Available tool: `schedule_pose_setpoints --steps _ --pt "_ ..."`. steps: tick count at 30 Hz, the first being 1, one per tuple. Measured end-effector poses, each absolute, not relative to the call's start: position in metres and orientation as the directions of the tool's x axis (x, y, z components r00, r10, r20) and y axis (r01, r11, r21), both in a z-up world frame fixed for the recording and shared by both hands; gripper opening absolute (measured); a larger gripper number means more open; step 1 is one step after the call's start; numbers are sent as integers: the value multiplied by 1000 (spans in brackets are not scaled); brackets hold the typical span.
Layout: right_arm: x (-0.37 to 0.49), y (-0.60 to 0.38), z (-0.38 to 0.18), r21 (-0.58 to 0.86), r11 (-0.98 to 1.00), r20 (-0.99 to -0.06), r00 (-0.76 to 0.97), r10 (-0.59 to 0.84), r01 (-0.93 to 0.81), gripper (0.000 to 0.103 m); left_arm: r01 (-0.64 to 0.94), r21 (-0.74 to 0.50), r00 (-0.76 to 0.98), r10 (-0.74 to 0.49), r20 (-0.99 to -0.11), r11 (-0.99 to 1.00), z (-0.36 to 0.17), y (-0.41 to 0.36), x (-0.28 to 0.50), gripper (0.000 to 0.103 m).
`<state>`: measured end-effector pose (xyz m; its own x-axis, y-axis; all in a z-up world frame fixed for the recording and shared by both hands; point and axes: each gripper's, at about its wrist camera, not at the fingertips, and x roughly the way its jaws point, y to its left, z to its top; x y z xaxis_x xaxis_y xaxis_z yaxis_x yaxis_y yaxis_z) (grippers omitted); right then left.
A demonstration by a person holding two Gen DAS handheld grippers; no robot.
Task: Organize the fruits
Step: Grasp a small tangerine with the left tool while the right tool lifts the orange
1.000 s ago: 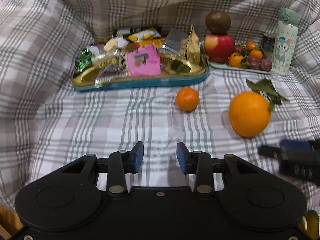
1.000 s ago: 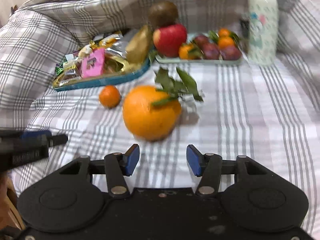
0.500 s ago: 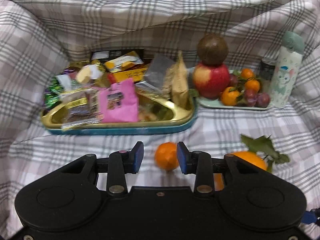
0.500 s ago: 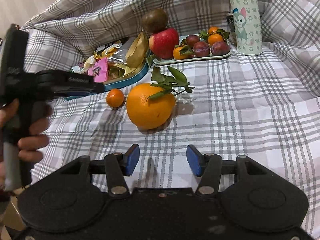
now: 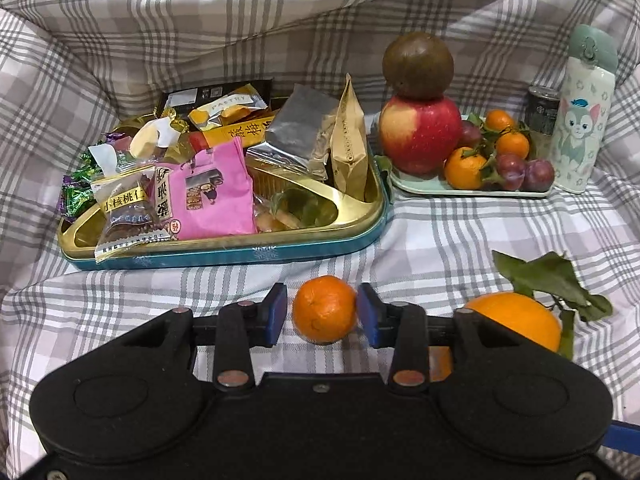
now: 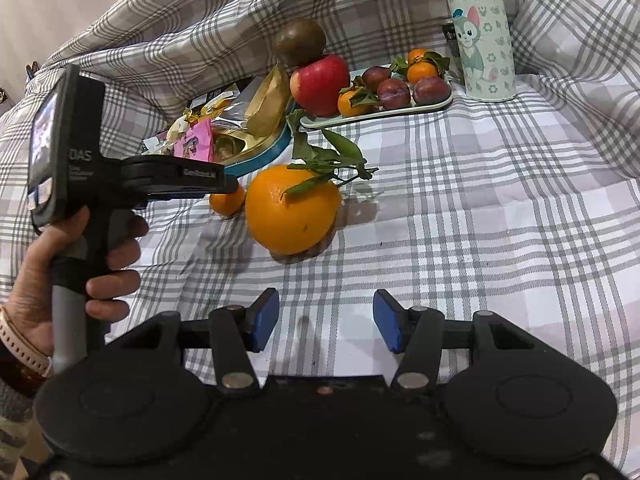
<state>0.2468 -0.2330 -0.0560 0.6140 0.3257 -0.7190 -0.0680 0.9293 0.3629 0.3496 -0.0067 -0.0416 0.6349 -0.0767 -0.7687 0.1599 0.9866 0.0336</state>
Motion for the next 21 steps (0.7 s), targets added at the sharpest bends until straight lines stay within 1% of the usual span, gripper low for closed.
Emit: schedule_pose_setpoints --steps 3,9,21 --pt "248 -232 -57 364 929 -722 610 327 -67 56 147 24 629 -75 -774 989 -45 -7 355 51" --pt "245 -230 -58 360 930 -726 606 326 -68 56 143 -1 631 -92 -770 990 -46 -3 351 48" --pt "247 -224 -39 333 939 -695 653 302 -81 56 162 23 601 -80 -795 987 -42 22 288 47"
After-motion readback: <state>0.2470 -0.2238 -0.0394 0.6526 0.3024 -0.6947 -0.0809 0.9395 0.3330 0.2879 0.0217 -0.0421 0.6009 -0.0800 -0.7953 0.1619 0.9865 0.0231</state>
